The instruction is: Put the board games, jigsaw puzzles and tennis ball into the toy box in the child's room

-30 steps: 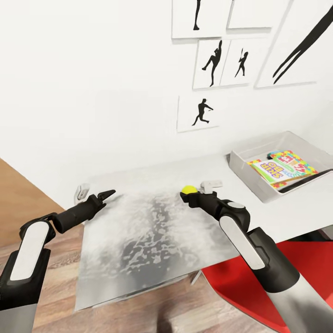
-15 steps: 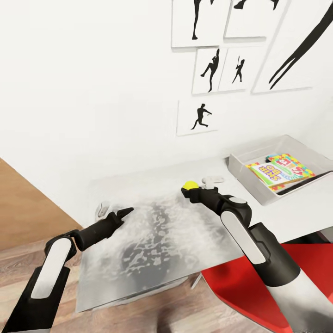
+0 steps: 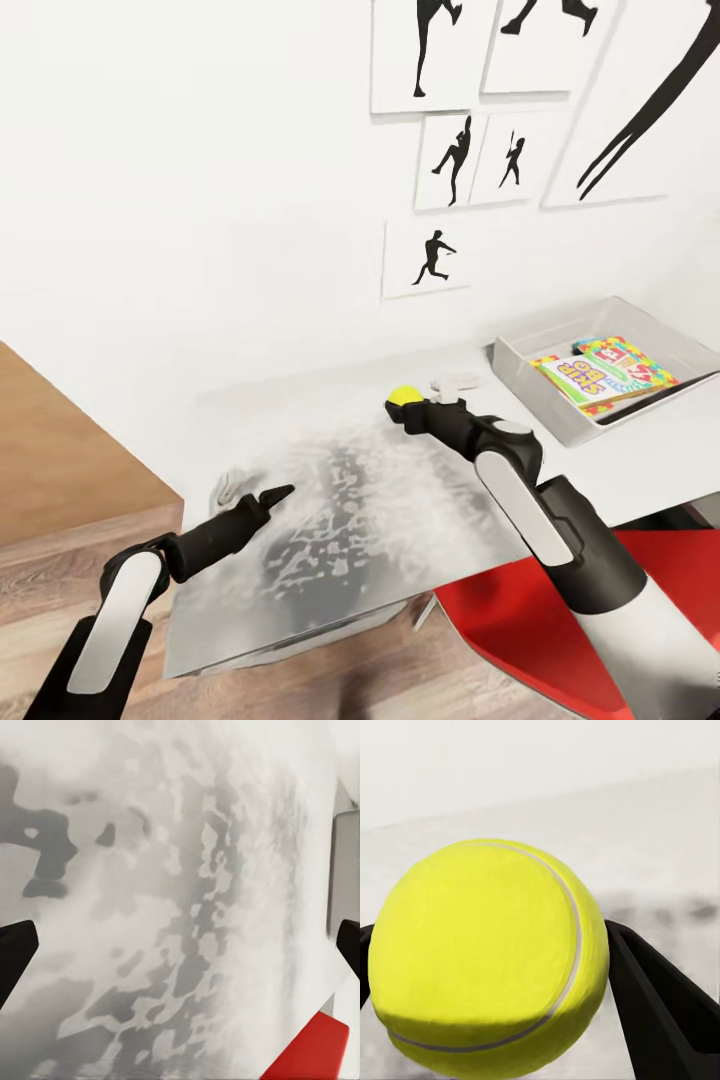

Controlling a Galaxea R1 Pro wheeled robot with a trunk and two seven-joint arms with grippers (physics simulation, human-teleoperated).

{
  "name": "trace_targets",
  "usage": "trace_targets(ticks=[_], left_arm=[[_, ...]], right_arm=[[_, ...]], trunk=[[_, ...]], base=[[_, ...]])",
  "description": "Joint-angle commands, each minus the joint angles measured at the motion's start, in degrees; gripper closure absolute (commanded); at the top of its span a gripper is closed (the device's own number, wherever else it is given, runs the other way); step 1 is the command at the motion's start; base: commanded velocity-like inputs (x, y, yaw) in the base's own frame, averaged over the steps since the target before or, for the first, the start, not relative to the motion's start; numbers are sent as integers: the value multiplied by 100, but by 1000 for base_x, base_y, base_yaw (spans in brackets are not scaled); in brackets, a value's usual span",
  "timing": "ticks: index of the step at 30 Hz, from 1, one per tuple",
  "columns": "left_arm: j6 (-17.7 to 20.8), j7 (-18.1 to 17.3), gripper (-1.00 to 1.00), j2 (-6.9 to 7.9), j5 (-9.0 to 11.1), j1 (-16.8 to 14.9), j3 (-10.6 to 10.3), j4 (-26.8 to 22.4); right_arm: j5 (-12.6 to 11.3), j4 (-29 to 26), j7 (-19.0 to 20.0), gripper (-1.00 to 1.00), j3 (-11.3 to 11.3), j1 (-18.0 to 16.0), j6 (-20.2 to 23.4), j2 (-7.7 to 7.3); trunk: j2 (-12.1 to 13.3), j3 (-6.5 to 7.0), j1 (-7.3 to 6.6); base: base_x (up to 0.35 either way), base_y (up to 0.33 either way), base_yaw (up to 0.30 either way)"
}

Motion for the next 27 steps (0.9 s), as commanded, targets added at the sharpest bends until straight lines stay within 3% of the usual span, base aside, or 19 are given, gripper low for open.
trace_targets(ticks=[1, 4, 18, 27], left_arm=[[26, 52, -100, 0, 61, 14, 4, -7], [26, 52, -100, 0, 61, 14, 4, -7], [26, 59, -100, 12, 61, 10, 4, -8], [5, 90, -100, -213, 31, 64, -29, -12]], right_arm=[[-90, -6, -67, 100, 12, -7, 2, 29], [-127, -6, -67, 100, 12, -7, 2, 109], [-108, -7, -72, 100, 11, -11, 1, 108], [-17, 58, -108, 100, -9, -25, 33, 181]], trunk=[[-6, -6, 1], [-6, -6, 1], [-6, -4, 1], [-6, 66, 1]], base=[[0, 0, 0], [0, 0, 0], [0, 0, -1], [0, 0, -69]])
